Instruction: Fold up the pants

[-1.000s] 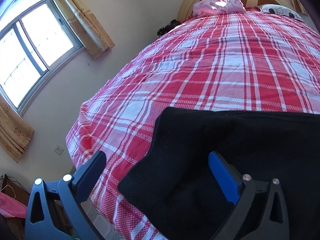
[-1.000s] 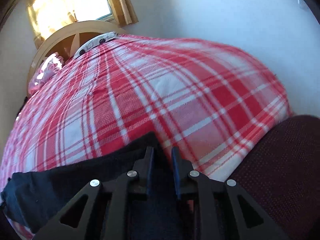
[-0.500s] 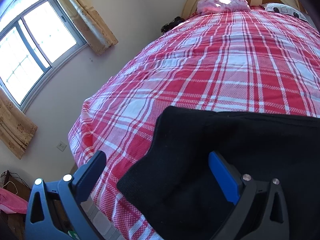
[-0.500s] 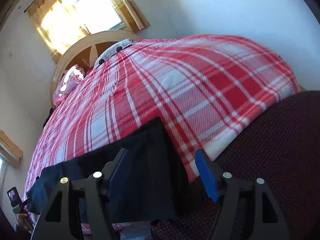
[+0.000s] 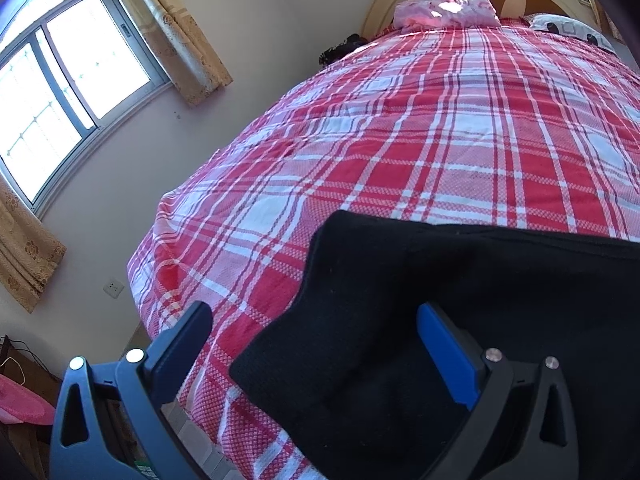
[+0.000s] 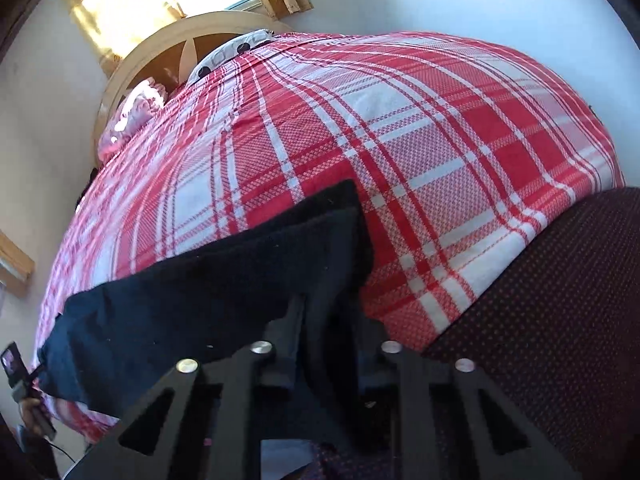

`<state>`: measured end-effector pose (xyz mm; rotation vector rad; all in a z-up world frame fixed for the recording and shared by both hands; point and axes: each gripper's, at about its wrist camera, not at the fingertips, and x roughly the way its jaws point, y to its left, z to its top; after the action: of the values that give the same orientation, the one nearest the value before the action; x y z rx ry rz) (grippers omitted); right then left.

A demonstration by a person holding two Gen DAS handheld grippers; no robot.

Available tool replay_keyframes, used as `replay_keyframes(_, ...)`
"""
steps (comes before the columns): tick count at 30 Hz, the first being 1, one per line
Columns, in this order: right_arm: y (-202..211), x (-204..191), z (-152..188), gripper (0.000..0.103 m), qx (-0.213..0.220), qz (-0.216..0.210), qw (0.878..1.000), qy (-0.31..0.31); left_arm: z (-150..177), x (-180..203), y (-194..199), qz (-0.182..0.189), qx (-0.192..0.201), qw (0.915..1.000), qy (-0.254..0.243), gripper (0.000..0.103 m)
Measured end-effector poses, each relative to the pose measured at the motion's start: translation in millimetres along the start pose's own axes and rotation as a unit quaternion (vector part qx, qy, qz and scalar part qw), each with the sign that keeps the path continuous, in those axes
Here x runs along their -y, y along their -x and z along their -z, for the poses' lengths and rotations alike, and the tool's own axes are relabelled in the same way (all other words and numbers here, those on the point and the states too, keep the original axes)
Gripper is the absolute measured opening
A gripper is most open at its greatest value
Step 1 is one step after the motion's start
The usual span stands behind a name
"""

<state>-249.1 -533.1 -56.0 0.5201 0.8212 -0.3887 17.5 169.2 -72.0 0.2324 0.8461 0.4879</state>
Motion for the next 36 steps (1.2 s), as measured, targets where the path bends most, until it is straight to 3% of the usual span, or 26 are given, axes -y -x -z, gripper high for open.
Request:
replay_keyframes(2, 10, -14, -1, 0.018, 0.006, 0.006, 1.000, -0.007, 0, -4, 0, 0.014, -0.003, 0.9999, 0.006, 0.103)
replay_keyframes(5, 36, -56, -2, 0.018, 0.027, -0.032, 0.999, -0.011, 0, -12, -1, 0.039, -0.010, 0.9989, 0.026, 0.103)
replay_keyframes(10, 72, -178, 4, 0.018, 0.048, -0.099, 0.989, 0.100, 2, -16, 0, 0.073, -0.008, 0.9961, 0.047, 0.103)
replay_keyframes(16, 36, -302, 49, 0.018, 0.002, -0.148, 0.966, 0.210, 3, -16, 5, 0.096, 0.005, 0.9947, 0.035, 0.103)
replay_keyframes(20, -8, -360, 91, 0.019, -0.012, -0.132, 0.953, 0.274, 5, -19, 4, 0.099, 0.007, 0.9945, 0.034, 0.103)
replay_keyframes(22, -26, -380, 111, 0.023, 0.003, -0.107, 0.948, 0.299, 6, -21, 1, 0.097, 0.004, 0.9947, 0.034, 0.103)
replay_keyframes(23, -33, -385, 118, 0.032, 0.009, -0.103, 0.947, 0.305, 7, -22, -1, 0.096, 0.002, 0.9948, 0.036, 0.103)
replay_keyframes(24, -40, -387, 126, 0.049, 0.010, -0.105, 0.945, 0.311, 8, -24, -3, 0.097, 0.000, 0.9946, 0.038, 0.103)
replay_keyframes(27, -46, -392, 149, 0.080, 0.032, -0.127, 0.937, 0.323, 9, -26, -4, 0.100, -0.002, 0.9940, 0.044, 0.103)
replay_keyframes(29, -44, -400, 164, 0.086, 0.047, -0.128, 0.928, 0.347, 9, -26, -4, 0.100, -0.001, 0.9941, 0.043, 0.103)
replay_keyframes(31, -37, -405, 176, 0.086, 0.050, -0.148, 0.918, 0.364, 8, -25, -4, 0.097, 0.002, 0.9945, 0.038, 0.103)
replay_keyframes(34, -15, -403, 177, 0.086, 0.035, -0.245, 0.897, 0.365, 7, -23, -3, 0.094, 0.004, 0.9950, 0.033, 0.103)
replay_keyframes(36, -2, -399, 173, 0.086, 0.060, -0.233, 0.898, 0.370, 7, -23, -3, 0.095, 0.003, 0.9949, 0.034, 0.103)
